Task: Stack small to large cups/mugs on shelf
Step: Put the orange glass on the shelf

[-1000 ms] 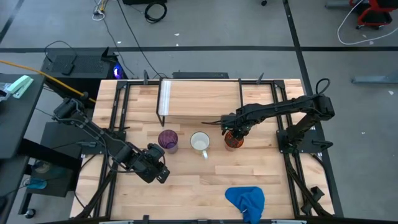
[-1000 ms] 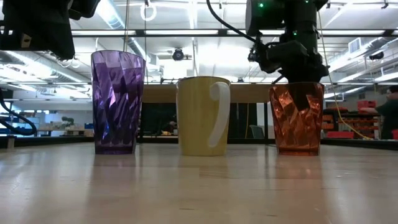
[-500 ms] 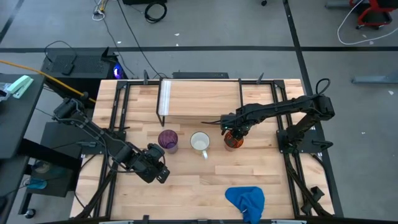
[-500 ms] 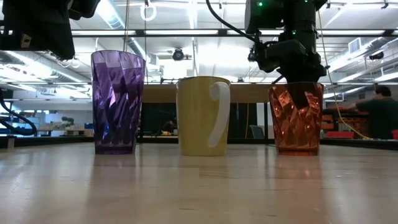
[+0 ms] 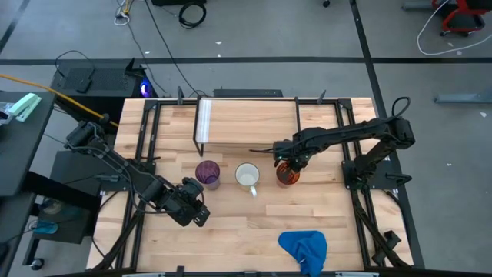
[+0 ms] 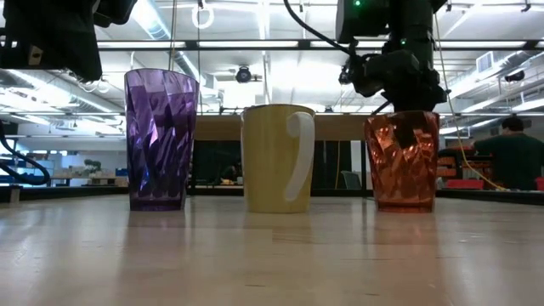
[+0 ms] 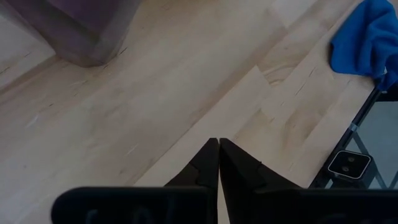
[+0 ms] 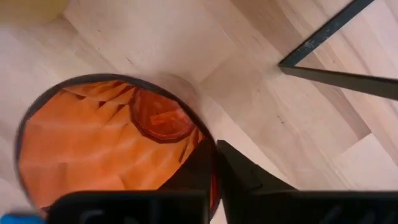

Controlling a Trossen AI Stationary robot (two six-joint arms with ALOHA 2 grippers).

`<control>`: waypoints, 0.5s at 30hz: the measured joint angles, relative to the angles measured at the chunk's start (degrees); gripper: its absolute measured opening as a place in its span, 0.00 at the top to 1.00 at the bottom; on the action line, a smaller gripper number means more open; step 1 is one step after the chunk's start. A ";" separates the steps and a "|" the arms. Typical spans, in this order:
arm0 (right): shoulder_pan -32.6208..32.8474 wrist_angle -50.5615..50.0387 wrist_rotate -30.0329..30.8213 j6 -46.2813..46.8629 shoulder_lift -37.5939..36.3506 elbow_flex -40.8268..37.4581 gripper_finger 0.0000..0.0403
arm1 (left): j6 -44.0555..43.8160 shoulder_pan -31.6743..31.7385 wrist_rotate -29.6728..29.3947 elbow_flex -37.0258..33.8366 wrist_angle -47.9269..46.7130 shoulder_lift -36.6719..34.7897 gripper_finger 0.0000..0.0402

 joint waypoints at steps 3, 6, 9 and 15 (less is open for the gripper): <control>0.00 -0.83 -0.49 -0.20 -0.62 0.03 0.97 | 0.03 0.00 0.00 0.00 -0.02 0.00 0.97; -0.01 -2.46 -2.02 -0.31 -1.09 0.65 0.96 | 0.04 0.00 -0.01 0.00 0.01 0.00 0.97; 0.35 -4.78 -3.87 -2.46 -1.49 4.30 0.98 | 0.00 0.00 0.00 0.00 0.11 0.00 0.96; 0.24 -15.30 -1.96 -6.25 -1.68 20.22 0.98 | 0.00 0.04 -0.01 0.00 1.05 0.00 0.96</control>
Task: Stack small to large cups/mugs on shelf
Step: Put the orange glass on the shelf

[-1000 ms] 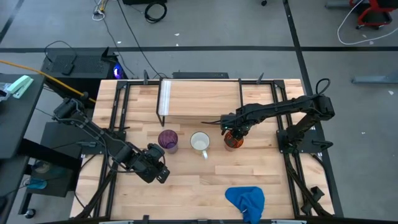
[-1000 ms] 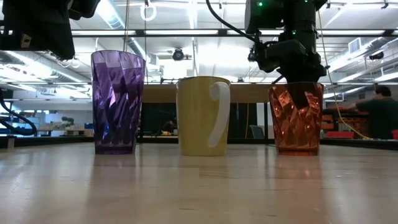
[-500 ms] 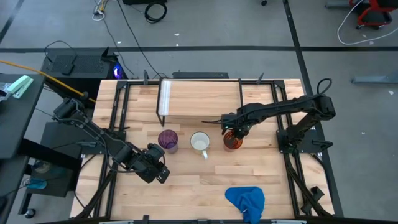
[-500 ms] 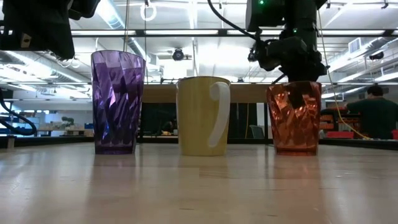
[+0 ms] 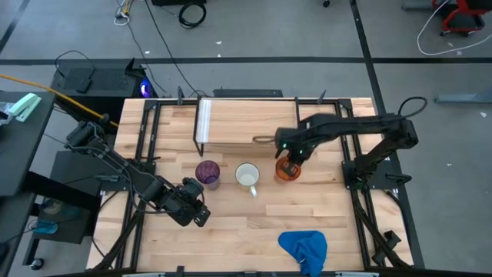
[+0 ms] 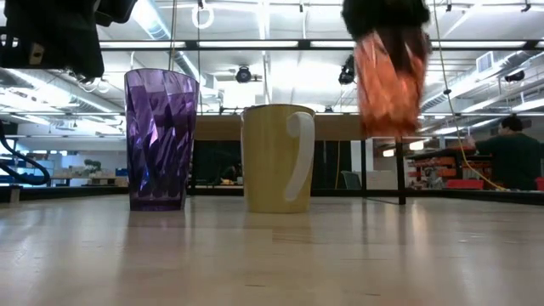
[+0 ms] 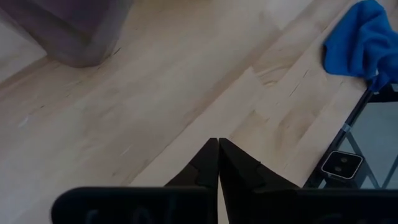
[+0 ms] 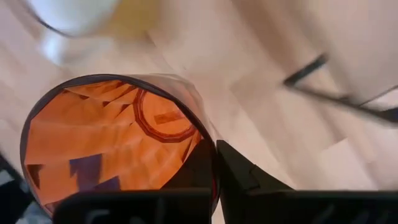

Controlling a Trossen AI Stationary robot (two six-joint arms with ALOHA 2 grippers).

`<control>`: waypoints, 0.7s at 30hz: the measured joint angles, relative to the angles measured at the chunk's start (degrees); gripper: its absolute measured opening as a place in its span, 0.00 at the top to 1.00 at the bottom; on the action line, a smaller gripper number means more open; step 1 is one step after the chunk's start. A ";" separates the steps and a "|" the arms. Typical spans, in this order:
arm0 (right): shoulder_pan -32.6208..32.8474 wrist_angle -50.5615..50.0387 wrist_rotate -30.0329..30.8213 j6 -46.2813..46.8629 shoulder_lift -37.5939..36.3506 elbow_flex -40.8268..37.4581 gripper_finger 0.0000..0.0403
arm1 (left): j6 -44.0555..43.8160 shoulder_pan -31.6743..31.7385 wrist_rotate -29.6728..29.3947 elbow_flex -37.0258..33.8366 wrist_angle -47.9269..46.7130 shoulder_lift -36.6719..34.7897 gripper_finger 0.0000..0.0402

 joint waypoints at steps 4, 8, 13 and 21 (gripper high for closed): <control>-2.85 -6.93 5.35 -1.34 -0.04 11.37 0.98 | 0.00 0.03 -0.02 0.00 0.16 0.00 0.97; -8.30 -10.57 9.87 -3.09 -0.05 20.29 0.98 | -0.02 0.04 -0.02 0.00 0.22 0.00 0.97; -17.73 -11.89 10.33 -6.95 -0.03 26.38 0.98 | -0.04 0.04 -0.02 0.00 0.30 0.00 0.94; -31.17 -11.40 8.26 -12.65 1.55 27.39 0.98 | -0.07 0.04 -0.02 0.00 0.30 0.00 0.97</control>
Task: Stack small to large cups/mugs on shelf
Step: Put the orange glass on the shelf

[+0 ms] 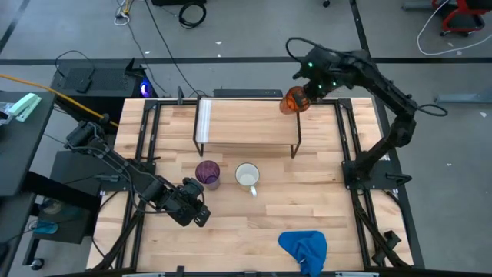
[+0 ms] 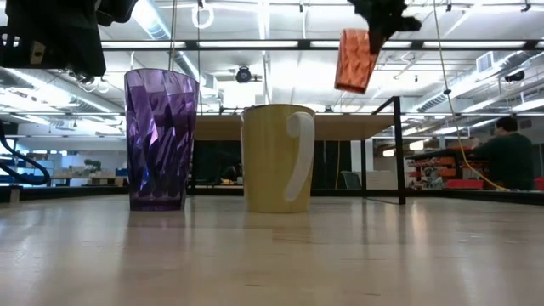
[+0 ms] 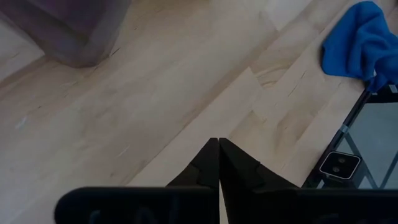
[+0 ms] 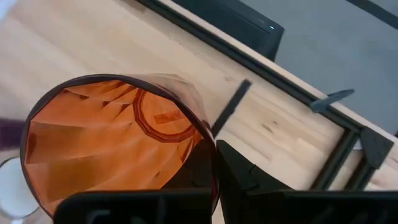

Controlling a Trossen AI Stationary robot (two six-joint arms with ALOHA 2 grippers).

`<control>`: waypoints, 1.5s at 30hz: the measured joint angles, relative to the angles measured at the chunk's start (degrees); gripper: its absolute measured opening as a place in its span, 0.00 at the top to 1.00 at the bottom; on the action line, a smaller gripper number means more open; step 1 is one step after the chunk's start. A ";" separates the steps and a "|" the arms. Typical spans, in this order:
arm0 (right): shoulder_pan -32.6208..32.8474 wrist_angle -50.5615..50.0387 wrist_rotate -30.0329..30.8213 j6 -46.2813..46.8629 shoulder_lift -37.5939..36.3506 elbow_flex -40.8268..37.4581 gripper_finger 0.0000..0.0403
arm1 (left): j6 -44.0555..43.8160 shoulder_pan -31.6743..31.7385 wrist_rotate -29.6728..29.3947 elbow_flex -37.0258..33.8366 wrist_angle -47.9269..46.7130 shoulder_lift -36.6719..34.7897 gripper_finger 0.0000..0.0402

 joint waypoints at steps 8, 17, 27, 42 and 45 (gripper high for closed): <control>-1.79 3.78 -2.35 -5.53 7.19 0.00 0.98 | -1.32 1.19 0.00 0.00 0.20 0.00 0.94; -1.70 2.74 -2.30 -9.43 11.55 0.00 0.98 | -1.79 1.25 0.00 0.00 0.34 0.00 0.97; -1.70 -0.34 -2.70 -11.41 9.96 -0.04 0.98 | -1.72 1.25 0.00 0.00 0.31 0.00 0.94; -2.56 -0.42 -8.32 -12.25 10.96 -0.04 0.98 | -2.61 1.25 0.00 0.00 0.31 0.00 0.95; -3.22 -0.49 -8.61 -12.16 10.96 -0.04 0.98 | -2.71 1.25 0.00 0.00 0.31 0.00 0.94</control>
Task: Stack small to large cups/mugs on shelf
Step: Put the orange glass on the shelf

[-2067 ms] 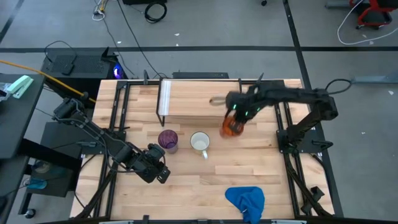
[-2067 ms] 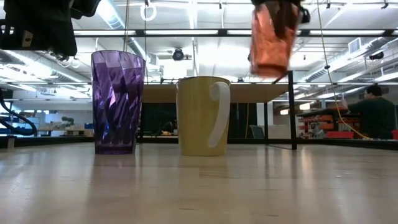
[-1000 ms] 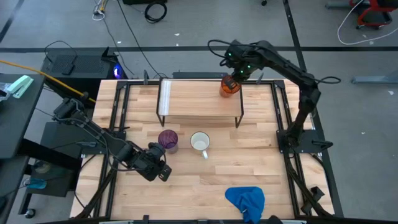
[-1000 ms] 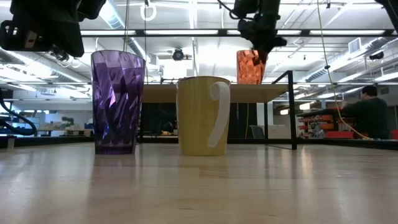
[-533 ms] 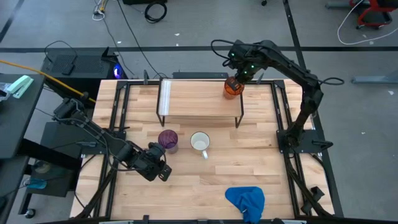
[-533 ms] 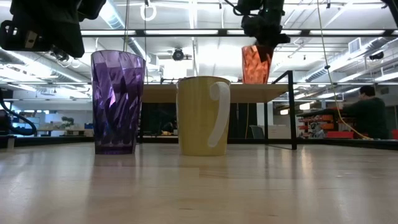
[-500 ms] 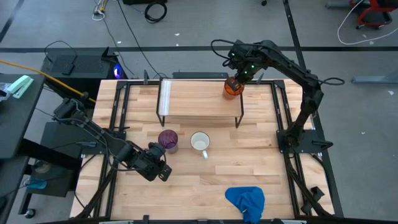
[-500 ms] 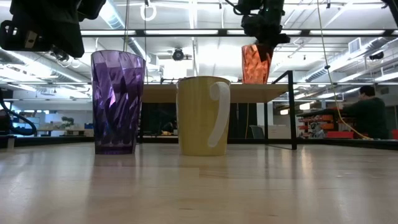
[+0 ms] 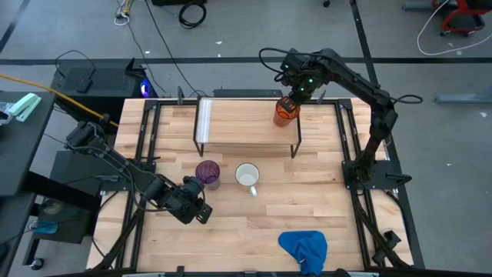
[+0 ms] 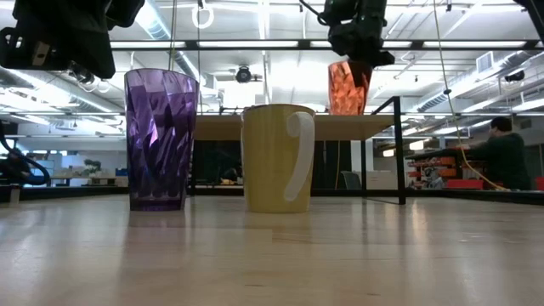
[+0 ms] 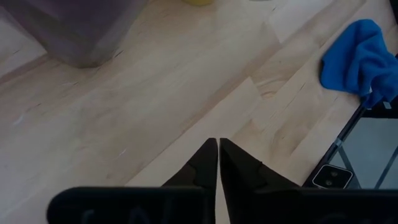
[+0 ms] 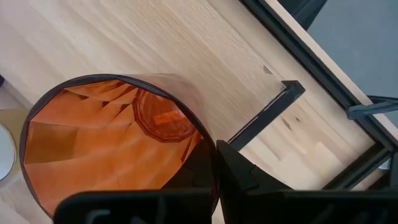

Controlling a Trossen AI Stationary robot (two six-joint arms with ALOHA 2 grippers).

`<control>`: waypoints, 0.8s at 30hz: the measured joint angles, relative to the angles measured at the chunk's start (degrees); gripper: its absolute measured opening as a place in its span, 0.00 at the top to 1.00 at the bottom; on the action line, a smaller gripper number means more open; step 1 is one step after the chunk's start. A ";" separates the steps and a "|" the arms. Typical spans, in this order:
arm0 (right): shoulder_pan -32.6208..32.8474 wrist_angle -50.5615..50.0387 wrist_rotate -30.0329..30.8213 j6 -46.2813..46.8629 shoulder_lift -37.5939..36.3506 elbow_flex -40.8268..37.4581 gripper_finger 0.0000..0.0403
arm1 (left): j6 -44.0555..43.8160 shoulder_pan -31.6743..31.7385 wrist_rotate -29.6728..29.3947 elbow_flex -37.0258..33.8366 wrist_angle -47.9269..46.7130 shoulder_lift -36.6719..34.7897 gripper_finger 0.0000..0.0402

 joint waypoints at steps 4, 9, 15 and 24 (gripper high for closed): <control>-0.10 -0.13 -1.02 -0.28 0.00 0.00 0.98 | -0.10 0.00 0.00 0.00 0.00 0.00 0.95; -0.06 -0.16 -2.01 -0.70 0.00 0.00 0.98 | -0.18 0.00 0.00 0.00 0.00 0.00 0.97; -0.06 -0.11 -2.04 -0.82 0.00 0.00 0.97 | -0.17 0.00 -0.01 0.00 0.00 0.00 0.96; 0.01 0.53 -2.16 -0.56 0.00 0.00 0.95 | -0.15 0.00 -0.01 0.00 0.00 0.00 0.94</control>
